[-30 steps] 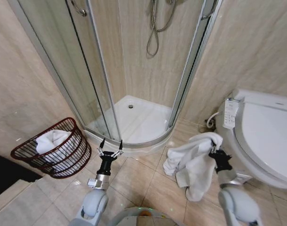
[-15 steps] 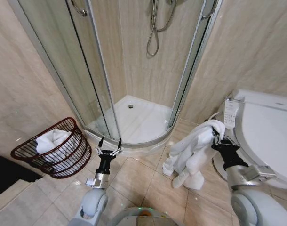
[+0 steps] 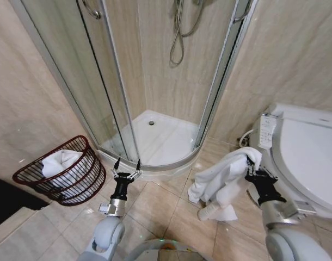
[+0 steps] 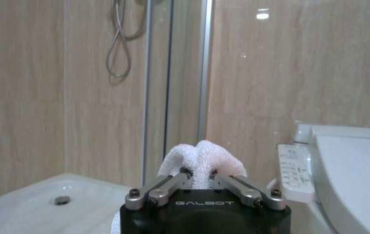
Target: Discard the used towel into the hamper.
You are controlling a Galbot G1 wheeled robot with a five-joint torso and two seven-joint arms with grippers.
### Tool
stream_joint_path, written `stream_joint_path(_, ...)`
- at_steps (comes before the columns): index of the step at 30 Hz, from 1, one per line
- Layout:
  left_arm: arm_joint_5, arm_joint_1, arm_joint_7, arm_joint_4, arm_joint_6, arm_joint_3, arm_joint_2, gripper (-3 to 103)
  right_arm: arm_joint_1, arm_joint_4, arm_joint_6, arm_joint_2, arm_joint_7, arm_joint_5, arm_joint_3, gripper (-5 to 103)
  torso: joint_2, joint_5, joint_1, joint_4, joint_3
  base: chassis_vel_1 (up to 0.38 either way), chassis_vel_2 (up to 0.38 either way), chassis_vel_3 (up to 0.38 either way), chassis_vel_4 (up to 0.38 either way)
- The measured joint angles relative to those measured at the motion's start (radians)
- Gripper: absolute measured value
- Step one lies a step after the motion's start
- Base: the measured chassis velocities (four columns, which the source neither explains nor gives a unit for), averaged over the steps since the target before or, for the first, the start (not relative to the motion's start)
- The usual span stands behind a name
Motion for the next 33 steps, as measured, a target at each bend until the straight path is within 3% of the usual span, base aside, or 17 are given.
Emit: stream_joint_path(33, -0.001, 0.022, 0.003, -0.006, -0.012, -0.025, -0.007, 100, 0.006, -0.003, 0.031, -0.026, -0.003, 0.058, 0.069, 5, 0.000, 0.0001, 0.000, 0.0001, 0.000, 0.091, 0.093, 0.092, 0.093)
